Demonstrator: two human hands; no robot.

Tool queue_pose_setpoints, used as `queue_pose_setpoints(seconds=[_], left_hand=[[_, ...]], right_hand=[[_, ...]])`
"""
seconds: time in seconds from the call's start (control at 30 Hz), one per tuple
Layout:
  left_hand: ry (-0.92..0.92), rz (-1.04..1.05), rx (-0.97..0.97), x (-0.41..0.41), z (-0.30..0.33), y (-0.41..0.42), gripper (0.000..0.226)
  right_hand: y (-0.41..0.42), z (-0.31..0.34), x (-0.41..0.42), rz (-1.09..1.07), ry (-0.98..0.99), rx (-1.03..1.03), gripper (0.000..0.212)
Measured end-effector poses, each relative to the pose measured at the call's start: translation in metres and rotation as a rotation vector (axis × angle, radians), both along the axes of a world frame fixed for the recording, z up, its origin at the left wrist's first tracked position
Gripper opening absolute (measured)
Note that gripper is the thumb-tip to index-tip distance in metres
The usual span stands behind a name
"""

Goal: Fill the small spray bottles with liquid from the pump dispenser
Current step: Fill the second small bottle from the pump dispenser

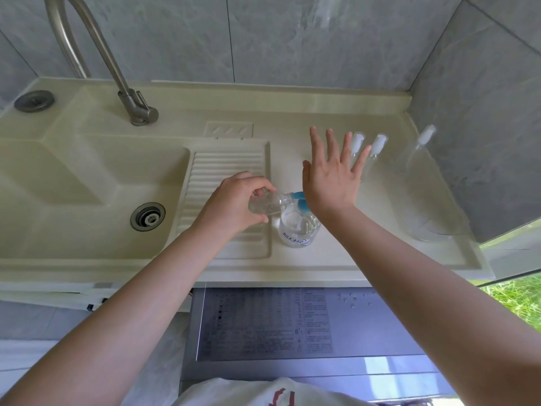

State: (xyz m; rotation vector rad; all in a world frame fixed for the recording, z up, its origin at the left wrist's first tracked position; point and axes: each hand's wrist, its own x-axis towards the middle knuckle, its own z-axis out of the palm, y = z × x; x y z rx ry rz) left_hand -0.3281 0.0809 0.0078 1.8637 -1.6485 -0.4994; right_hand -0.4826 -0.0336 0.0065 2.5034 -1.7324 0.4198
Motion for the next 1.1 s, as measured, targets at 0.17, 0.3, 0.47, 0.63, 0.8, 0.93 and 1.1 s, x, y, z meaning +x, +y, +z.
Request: queue_pose_setpoints(seconds=[0.17,0.3,0.47,0.63,0.8,0.93,1.1], left_hand=[[0.015,0.001,-0.015,0.003,0.0,-0.002,0.058],[0.004,0.001,0.001,0.002,0.001,-0.002,0.058],[0.006,0.003,-0.003,0.003,0.0,-0.001,0.057],[-0.011,0.001,0.007,0.002,0.002,0.0,0.057],[-0.001,0.0,-0.002,0.002,0.003,0.001,0.057],[0.0,-0.005,-0.021,0.002,0.003,0.0,0.057],[-0.008,0.001,-0.011,0.001,0.003,-0.001,0.056]], right_hand=[[-0.003,0.002,0.002,0.011,0.034,-0.034,0.07],[-0.001,-0.004,0.005,0.025,0.067,-0.023,0.076],[-0.006,0.003,0.005,0.013,0.05,-0.066,0.08],[-0.004,-0.002,0.005,0.045,0.069,-0.066,0.074],[-0.006,0.006,0.005,0.052,0.085,-0.054,0.071],[-0.009,0.019,0.001,0.079,0.089,-0.101,0.073],[-0.006,0.004,0.0,0.101,0.113,-0.082,0.068]])
